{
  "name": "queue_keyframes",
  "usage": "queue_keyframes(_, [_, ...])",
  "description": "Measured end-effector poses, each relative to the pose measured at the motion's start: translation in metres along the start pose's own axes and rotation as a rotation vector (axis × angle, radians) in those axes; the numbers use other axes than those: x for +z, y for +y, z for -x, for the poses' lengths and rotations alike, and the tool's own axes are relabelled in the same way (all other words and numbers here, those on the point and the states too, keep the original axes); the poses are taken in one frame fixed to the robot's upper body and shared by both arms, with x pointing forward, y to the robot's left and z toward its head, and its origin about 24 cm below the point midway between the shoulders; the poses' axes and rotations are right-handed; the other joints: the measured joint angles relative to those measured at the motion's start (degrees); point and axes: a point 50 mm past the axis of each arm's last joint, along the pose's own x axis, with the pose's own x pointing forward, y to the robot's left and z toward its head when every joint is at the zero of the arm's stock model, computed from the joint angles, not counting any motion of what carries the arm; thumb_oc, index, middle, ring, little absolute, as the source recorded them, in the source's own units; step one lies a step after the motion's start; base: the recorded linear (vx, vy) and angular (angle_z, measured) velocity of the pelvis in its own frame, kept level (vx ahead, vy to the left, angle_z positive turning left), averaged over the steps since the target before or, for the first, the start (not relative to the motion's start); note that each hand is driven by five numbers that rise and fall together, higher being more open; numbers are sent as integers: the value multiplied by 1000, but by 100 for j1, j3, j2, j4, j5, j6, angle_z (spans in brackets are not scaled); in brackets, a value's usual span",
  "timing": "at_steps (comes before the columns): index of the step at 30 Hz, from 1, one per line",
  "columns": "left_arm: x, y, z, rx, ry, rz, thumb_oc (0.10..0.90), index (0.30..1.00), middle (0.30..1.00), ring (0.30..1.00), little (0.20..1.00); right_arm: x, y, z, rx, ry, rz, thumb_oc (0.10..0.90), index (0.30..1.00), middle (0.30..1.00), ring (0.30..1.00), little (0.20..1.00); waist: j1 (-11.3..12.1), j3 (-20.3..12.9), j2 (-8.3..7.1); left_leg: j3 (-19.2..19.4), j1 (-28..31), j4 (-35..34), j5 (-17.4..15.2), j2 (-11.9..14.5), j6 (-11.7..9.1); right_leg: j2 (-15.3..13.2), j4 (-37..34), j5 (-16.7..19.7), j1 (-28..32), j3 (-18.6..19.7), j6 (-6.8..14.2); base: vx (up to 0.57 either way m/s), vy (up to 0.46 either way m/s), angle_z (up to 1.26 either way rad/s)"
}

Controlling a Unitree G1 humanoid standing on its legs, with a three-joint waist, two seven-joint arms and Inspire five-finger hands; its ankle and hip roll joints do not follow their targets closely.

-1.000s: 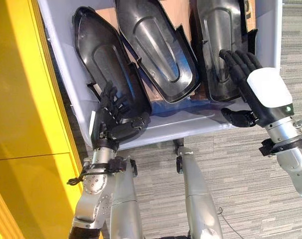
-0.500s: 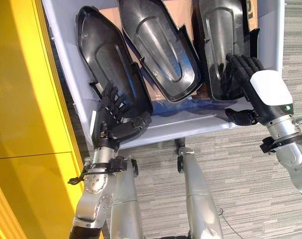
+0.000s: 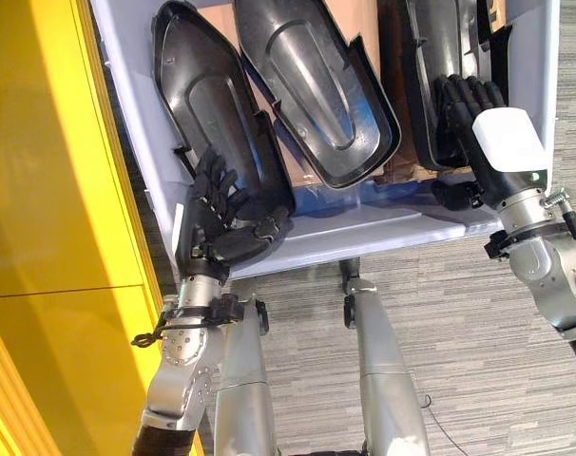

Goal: Move parts from the plastic box to the shelf.

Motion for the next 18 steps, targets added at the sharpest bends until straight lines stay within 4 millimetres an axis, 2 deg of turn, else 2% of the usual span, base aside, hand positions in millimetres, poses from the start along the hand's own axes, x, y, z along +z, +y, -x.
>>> queue_keyframes(5, [1,-2,-3,-5,-7,14,900,1000,1000,1000,1000,-2,2,-8,-25,9,1,900,1000,1000,1000,1000,7,-104,187,-59,-159,1,22,-7,-50,8,37,13,-148,-28,-18,0,0,0])
queue_keyframes(6, [-1,-2,-4,-3,0,32,900,1000,1000,1000,1000,-3,6,-12,-31,21,-14,786,841,841,841,841,9,-115,203,-64,-153,5,19,-3,-55,13,50,17,-148,-27,-21,0,0,0])
queue_keyframes(7, [-2,-2,-4,-1,5,32,900,1000,1000,1000,1000,-3,7,-13,-38,24,-20,537,492,492,492,492,9,-136,232,-76,-163,4,23,-3,-60,14,52,19,-152,-37,-27,0,0,0])
queue_keyframes(8, [-1,-2,-4,-1,3,32,900,1000,1000,1000,1000,-3,6,-14,-39,22,-17,400,300,300,300,300,7,-160,256,-77,-193,3,28,-3,-61,14,53,22,-181,-39,-36,0,0,0])
queue_keyframes(14, [-6,0,-5,9,23,31,900,1000,1000,1000,1000,-6,0,-17,-87,28,-15,400,300,300,300,300,5,-323,290,-69,-218,-19,46,7,-72,13,51,30,-226,-38,-81,0,0,0])
queue_keyframes(18, [-12,-1,-4,11,51,31,900,1000,1000,1000,1000,-7,5,-3,-98,50,-65,400,300,300,300,300,-11,-382,266,-60,-179,-50,53,4,-64,-2,34,46,-176,-56,-48,0,0,0])
